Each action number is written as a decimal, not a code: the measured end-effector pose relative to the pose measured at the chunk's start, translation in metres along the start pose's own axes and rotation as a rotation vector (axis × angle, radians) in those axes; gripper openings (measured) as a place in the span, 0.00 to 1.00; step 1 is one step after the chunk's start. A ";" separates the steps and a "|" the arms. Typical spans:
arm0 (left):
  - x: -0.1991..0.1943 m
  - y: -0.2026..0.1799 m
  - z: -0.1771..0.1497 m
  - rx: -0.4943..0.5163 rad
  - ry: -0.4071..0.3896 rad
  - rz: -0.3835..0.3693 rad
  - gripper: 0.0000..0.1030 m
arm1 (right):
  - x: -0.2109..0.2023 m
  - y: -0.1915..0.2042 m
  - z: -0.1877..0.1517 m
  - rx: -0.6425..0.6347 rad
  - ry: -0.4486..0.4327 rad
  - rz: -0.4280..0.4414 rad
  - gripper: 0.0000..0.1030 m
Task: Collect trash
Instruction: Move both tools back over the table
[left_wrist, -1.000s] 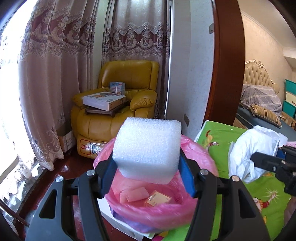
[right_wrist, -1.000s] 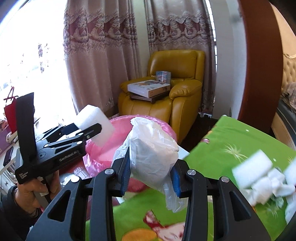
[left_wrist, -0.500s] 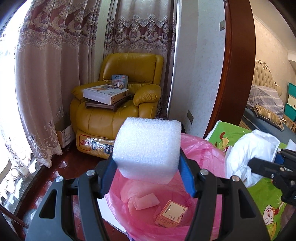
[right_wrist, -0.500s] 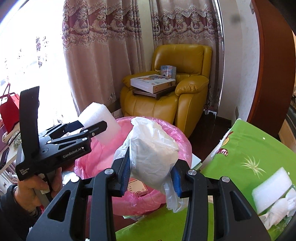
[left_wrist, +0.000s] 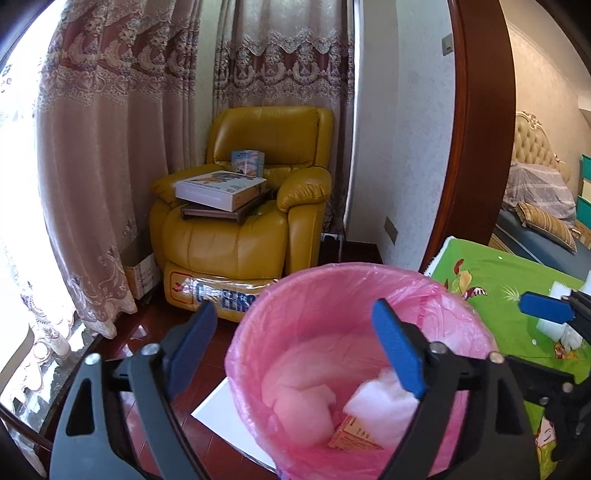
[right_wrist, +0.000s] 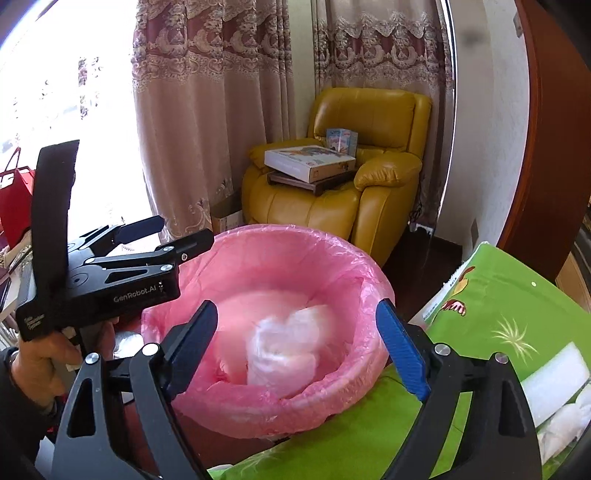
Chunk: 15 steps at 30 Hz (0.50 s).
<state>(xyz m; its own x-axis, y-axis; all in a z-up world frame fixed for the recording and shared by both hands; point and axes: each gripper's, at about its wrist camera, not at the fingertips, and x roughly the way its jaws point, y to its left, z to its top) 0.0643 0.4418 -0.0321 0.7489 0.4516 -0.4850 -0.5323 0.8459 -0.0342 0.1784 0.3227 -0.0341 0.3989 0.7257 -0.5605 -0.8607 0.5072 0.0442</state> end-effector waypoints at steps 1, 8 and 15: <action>-0.003 0.000 0.000 -0.002 -0.007 0.003 0.90 | -0.006 -0.001 -0.001 0.001 -0.006 0.001 0.80; -0.035 -0.025 -0.004 0.034 -0.059 0.011 0.96 | -0.062 -0.020 -0.012 0.024 -0.060 -0.045 0.86; -0.077 -0.070 -0.009 0.049 -0.099 -0.041 0.96 | -0.121 -0.046 -0.034 0.071 -0.100 -0.116 0.89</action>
<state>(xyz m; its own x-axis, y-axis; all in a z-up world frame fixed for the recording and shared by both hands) 0.0404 0.3453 -0.0004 0.8064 0.4401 -0.3950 -0.4823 0.8759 -0.0088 0.1591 0.1953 0.0034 0.5268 0.7014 -0.4801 -0.7838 0.6194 0.0448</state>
